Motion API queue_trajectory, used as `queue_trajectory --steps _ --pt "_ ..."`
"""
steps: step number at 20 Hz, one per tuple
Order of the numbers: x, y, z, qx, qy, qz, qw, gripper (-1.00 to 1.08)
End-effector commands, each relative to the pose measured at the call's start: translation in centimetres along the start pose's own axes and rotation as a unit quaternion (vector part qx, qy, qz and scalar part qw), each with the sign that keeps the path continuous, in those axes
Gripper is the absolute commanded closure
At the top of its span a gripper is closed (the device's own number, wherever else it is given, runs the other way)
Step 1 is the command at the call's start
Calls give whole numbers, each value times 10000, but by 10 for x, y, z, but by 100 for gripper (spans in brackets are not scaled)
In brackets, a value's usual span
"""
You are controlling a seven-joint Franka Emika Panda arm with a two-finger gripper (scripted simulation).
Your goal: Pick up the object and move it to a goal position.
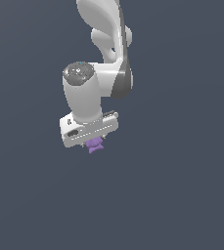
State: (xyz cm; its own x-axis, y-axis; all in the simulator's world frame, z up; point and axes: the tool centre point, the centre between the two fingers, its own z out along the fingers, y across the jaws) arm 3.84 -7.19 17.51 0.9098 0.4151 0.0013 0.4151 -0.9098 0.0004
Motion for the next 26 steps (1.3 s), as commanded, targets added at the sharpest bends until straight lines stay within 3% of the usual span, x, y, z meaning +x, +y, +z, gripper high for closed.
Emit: queue_trajectory --steps 1,14,26 --pt "12 1 -22 2 -3 1 10000 108" --pt "62 8 -104 3 -4 2 10000 108" --pt "90 12 -147 3 -4 2 10000 108"
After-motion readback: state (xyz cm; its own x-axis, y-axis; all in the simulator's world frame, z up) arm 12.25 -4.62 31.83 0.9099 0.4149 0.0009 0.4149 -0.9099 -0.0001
